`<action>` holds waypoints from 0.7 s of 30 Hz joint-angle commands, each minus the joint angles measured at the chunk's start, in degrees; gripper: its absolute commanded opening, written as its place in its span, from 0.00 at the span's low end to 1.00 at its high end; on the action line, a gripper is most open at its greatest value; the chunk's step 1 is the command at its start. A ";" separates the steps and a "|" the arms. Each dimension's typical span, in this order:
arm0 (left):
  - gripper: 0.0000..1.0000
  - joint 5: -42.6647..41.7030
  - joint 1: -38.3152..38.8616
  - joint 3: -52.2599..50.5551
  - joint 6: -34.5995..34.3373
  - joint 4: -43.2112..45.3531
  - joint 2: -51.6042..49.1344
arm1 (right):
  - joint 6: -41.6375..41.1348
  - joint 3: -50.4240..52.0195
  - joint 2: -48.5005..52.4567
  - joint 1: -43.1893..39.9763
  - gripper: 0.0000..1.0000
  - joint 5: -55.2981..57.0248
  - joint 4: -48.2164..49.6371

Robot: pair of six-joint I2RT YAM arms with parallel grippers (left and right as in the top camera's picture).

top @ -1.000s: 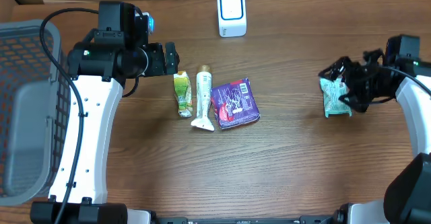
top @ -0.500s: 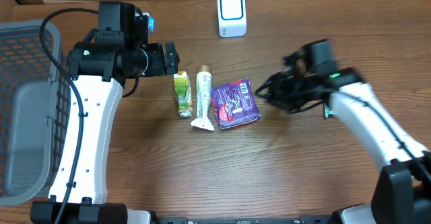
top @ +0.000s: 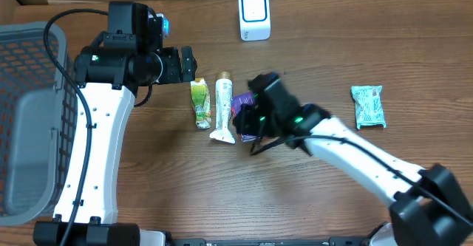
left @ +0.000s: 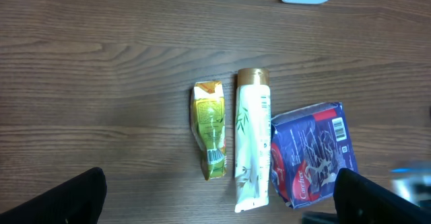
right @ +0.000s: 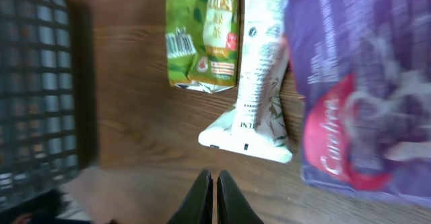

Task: Scan the item barcode
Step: 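Move the right gripper to the purple pad pack and grasp it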

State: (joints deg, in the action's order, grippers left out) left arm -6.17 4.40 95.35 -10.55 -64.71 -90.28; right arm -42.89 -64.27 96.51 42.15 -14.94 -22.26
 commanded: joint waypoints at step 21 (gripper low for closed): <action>1.00 0.28 0.11 0.37 0.26 0.22 -0.48 | -1.33 -0.83 7.43 -0.13 0.04 13.31 -4.17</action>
State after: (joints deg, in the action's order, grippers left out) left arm -6.17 4.40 95.35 -10.55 -64.71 -90.28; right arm -43.48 -64.16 104.20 43.79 -3.53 -25.36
